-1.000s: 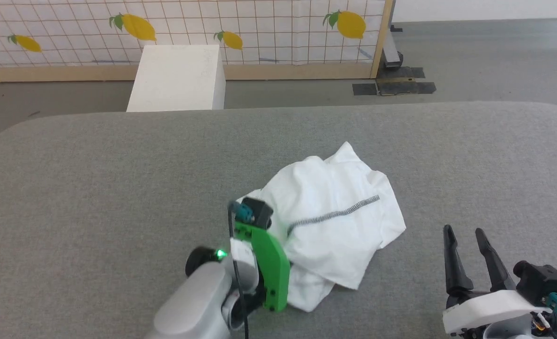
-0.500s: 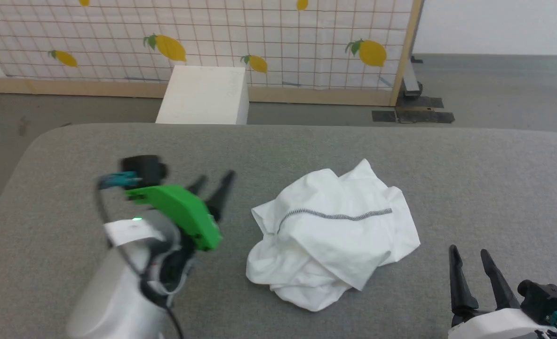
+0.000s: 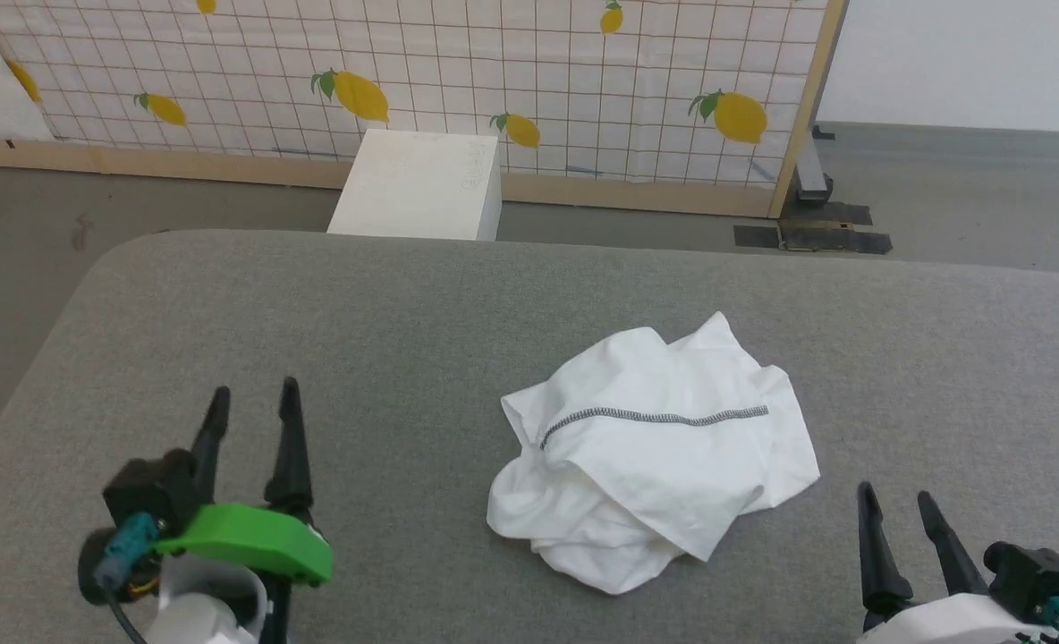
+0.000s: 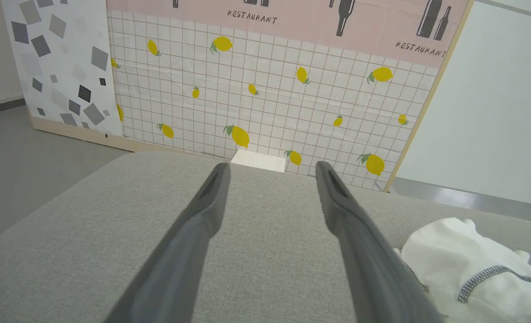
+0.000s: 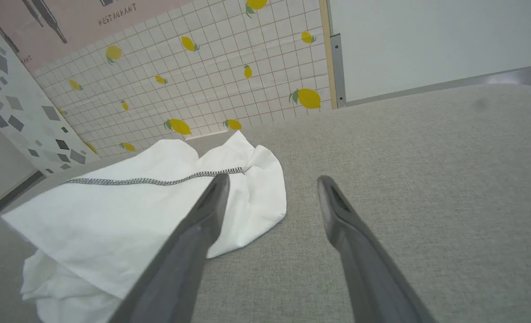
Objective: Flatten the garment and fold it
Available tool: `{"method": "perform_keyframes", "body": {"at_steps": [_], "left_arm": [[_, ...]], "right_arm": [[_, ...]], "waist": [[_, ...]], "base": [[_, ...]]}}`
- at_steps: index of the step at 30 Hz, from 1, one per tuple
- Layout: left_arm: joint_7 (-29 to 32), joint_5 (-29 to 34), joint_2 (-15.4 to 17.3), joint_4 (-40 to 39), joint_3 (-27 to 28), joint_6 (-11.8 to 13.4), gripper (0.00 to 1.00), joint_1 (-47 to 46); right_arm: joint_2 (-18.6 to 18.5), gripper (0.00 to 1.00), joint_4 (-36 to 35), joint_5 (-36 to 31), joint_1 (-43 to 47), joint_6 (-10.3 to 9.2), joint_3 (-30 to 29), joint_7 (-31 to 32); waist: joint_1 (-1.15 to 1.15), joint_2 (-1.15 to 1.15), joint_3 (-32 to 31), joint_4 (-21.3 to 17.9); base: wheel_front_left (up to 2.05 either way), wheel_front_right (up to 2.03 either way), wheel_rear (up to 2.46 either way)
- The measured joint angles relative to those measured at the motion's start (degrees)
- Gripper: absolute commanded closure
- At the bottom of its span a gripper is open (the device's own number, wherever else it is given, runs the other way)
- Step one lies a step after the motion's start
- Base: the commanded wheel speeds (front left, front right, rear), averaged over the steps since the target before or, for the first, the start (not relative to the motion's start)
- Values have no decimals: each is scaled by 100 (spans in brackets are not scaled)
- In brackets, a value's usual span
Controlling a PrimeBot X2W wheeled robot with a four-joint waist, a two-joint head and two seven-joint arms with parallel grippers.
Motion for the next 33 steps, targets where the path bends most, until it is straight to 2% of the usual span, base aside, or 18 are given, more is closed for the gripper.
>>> {"method": "perform_keyframes", "body": {"at_steps": [6, 10, 14, 20, 22, 26, 27, 28, 29, 33], "left_arm": [[-19, 510, -583, -335, 411, -171, 0, 383], [-19, 749, -856, -458, 658, -337, 0, 503], [-19, 1002, -1009, -569, 808, -536, 0, 492], [-19, 1143, -1216, -616, 953, -727, 0, 322], [-19, 1193, -1262, -613, 988, -784, 0, 250], [-19, 1224, -1296, -601, 1066, -838, 0, 192], [-19, 1225, -1302, -598, 1096, -853, 0, 191], [-19, 1225, -1304, -590, 1124, -867, 0, 191], [-19, 1225, -1306, -577, 1148, -882, 0, 191], [-19, 1226, -1318, -549, 1218, -911, 0, 192]], "right_arm": [[0, 0, 310, -203, -250, 0, -257, 723], [-7, 0, 430, -780, -956, 0, -264, 1902], [-5, 0, 603, -1361, -1842, 0, -172, 3336], [-19, 0, 1017, -2314, -2591, 0, -130, 4882], [-27, 0, 1163, -2458, -2609, 0, -45, 5235], [-90, 0, 1117, -2271, -2631, -4, 101, 5493], [-99, 48, 1069, -2194, -2631, -4, 119, 5516], [-108, 71, 1028, -2138, -2631, -3, 121, 5513], [-127, 100, 979, -2071, -2624, -3, 113, 5491], [-203, 100, 739, -1778, -2549, 3, -202, 5279]], "waist": [[0, 0, 157, -11], [0, 0, 326, -22], [0, 0, 539, 3], [0, 0, 880, 174], [0, 0, 978, 259], [0, 0, 1154, 442], [0, 0, 1204, 471], [0, 0, 1238, 491], [0, 0, 1272, 516], [1, 0, 1290, 541]], "base": [[0, 0, 0], [0, 0, 0], [0, 0, 0], [0, 0, 0], [0, 0, 0], [0, 0, 0], [0, 0, 0], [0, 0, 0], [0, 0, 0], [0, 0, 0]]}}
